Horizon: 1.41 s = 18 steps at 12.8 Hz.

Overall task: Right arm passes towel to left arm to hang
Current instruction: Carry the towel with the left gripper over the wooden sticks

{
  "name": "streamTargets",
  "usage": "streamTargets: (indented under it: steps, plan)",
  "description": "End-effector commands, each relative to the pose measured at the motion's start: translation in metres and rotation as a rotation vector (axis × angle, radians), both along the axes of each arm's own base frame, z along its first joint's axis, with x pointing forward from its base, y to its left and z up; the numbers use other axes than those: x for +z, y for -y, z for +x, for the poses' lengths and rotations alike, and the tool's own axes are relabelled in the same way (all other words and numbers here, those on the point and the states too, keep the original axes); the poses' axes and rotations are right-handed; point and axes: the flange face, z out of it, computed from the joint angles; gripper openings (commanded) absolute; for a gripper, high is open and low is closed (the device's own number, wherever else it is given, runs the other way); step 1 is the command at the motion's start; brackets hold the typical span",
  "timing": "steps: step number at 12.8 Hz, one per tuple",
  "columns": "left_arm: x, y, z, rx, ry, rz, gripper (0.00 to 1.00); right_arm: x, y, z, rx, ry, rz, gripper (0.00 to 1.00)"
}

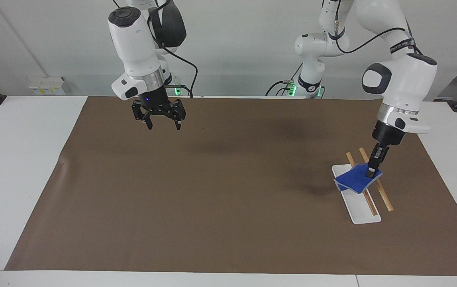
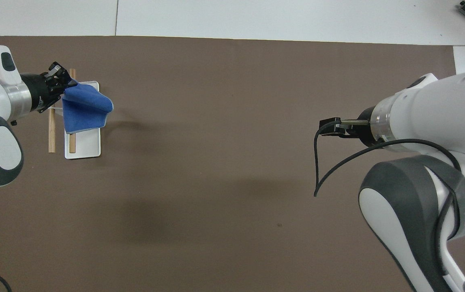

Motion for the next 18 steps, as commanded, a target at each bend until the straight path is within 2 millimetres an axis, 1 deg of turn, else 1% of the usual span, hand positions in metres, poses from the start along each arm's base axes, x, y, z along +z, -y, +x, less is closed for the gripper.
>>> streamTargets:
  steps: [1,2,3,5,6,7,9,10,11,13,14,16,17,18]
  plan:
    - [-0.007,0.005,0.001,0.034,0.016,-0.002,0.0,0.004,0.018,0.001,-0.004,-0.004,-0.022,1.0]
    - [-0.009,0.001,0.003,0.041,0.029,0.0,0.0,0.004,0.019,0.001,-0.007,-0.004,-0.022,1.0]
    - [-0.011,-0.008,0.006,0.054,0.04,0.003,0.0,0.004,0.021,0.002,-0.01,-0.002,-0.023,1.0]
    - [-0.011,-0.051,0.009,0.122,0.047,0.016,0.0,0.004,0.025,0.003,-0.016,-0.002,-0.023,1.0]
    - [-0.011,-0.066,0.009,0.145,0.048,0.02,0.0,0.005,0.027,0.004,-0.02,0.002,-0.022,1.0]
    - [-0.011,-0.089,0.008,0.182,0.05,0.026,0.0,0.004,0.032,0.005,-0.021,0.003,-0.022,1.0]
    - [-0.011,-0.117,0.006,0.222,0.049,0.036,0.0,0.004,0.04,0.004,-0.005,-0.008,-0.028,1.0]
    - [-0.01,-0.13,0.005,0.24,0.053,0.042,0.0,0.007,0.051,0.003,-0.014,-0.01,-0.032,1.0]
    - [-0.009,-0.139,0.004,0.246,0.055,0.05,0.0,0.016,0.062,0.004,-0.017,-0.01,-0.036,1.0]
    - [-0.011,-0.157,0.001,0.242,0.053,0.075,0.0,0.032,0.069,0.003,0.012,-0.019,-0.08,1.0]
    - [-0.012,-0.163,-0.001,0.236,0.051,0.085,0.0,0.039,0.083,0.002,-0.001,-0.03,-0.111,1.0]
    - [-0.022,-0.163,-0.008,0.234,0.03,0.084,0.0,0.056,0.09,-0.002,-0.013,-0.051,-0.119,1.0]
    - [-0.031,-0.163,-0.014,0.232,0.01,0.082,0.0,0.066,0.093,-0.003,-0.017,-0.057,-0.125,1.0]
    - [-0.036,-0.161,-0.022,0.231,-0.004,0.077,0.0,0.07,0.096,-0.004,-0.019,-0.065,-0.15,1.0]
